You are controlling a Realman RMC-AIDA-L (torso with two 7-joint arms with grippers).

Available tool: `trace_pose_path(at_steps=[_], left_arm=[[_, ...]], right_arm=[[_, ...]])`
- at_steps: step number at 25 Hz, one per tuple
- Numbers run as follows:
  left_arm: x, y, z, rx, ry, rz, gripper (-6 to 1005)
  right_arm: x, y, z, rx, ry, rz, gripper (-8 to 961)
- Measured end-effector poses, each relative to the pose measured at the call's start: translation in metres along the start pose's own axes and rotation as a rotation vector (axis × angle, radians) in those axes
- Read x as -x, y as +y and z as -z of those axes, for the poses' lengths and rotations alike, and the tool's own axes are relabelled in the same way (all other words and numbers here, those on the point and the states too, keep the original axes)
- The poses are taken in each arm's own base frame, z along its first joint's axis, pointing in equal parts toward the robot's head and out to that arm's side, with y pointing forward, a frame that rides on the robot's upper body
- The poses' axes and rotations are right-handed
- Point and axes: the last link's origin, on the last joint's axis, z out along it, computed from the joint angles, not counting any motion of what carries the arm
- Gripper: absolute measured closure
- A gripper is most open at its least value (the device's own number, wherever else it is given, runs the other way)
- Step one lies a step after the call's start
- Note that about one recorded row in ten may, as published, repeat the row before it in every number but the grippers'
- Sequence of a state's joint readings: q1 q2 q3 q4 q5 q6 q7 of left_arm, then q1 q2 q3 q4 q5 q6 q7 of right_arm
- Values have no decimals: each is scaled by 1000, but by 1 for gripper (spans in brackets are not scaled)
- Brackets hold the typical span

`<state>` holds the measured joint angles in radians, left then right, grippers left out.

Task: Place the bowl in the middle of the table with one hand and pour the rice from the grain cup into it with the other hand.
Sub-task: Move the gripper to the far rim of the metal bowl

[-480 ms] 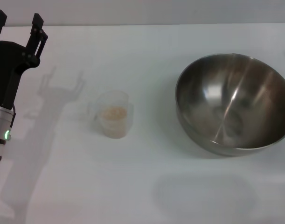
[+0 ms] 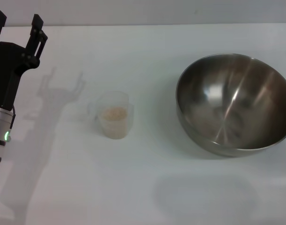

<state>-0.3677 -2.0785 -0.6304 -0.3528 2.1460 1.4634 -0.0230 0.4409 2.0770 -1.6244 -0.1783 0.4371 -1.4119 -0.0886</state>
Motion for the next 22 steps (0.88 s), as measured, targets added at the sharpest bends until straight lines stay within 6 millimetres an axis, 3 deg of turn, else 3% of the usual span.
trace_pose_path(at_steps=[5,11,16,22], left_arm=[[0,0,0,0,0,-1,223],[0,0,0,-1,-1,-1,224],[0,-1,2,-4,1,-1,224],[-1,-2,3,-6,4,-4,224]], right_arm=[[8,3,-5,-18,-43,196,233],[2,11,-27,-5,120,53,233],[17,28,-54,64,281,-97,233],[31,46,-76,202,584,-153,234]])
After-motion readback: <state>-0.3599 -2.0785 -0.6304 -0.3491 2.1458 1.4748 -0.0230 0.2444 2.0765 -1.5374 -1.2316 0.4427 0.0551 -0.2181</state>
